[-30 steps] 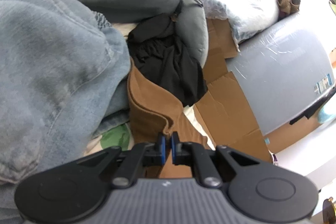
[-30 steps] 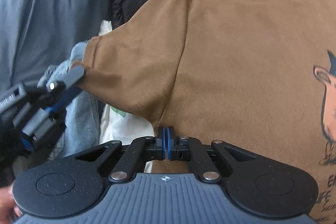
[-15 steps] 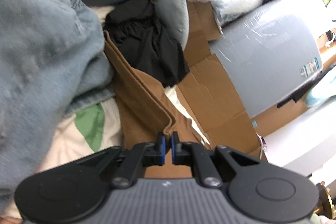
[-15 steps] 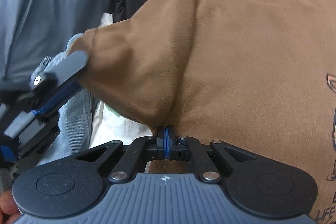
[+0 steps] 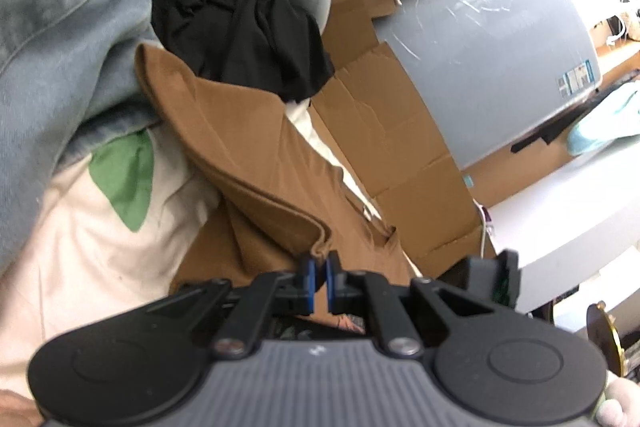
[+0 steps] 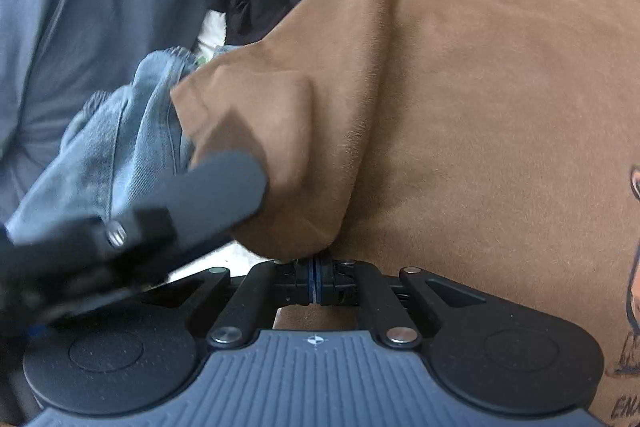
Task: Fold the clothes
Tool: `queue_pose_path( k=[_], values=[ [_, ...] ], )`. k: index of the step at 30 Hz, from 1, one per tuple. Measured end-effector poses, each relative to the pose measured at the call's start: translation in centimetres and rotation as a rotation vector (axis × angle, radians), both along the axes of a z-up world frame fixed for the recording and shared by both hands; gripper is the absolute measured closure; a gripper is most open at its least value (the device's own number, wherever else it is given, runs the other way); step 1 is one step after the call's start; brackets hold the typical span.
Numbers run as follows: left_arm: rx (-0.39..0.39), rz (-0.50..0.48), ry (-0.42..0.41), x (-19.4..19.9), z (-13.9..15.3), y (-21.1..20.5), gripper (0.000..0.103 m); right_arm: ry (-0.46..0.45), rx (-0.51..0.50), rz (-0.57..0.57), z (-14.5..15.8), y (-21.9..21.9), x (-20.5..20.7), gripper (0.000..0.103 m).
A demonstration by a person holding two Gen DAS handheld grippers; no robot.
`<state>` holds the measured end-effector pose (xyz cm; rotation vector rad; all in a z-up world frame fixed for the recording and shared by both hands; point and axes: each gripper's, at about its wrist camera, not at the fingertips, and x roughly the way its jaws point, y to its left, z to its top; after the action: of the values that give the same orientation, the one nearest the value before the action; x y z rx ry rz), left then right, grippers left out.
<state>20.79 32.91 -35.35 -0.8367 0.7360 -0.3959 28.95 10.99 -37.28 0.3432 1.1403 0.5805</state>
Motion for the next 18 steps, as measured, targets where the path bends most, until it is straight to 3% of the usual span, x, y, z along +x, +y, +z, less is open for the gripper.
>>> queue_pose_path(
  k=[1,4,5,9,13,18],
  values=[
    [-0.001,0.002,0.001,0.0,-0.1,0.0,0.098,-0.012,0.002,0.006,0.2,-0.3,-0.3,0.082],
    [-0.008,0.008,0.000,0.0,-0.2,0.1,0.098,-0.064,0.012,0.059,1.1,-1.2,-1.4,0.039],
    [-0.007,0.008,0.000,0.1,-0.2,0.1,0.098,-0.079,0.006,0.091,1.5,-1.4,-1.7,0.034],
    [0.017,-0.002,0.001,0.2,0.0,-0.2,0.098,-0.113,-0.088,0.212,2.9,-2.1,-2.9,0.034],
    [0.063,-0.025,-0.008,0.2,0.0,-0.9,0.098,-0.137,-0.179,0.326,4.4,-5.7,-4.6,0.034],
    [0.148,-0.060,-0.016,0.3,-0.3,-2.5,0.098,-0.098,-0.239,0.294,5.3,-10.4,-5.5,0.034]
  ],
)
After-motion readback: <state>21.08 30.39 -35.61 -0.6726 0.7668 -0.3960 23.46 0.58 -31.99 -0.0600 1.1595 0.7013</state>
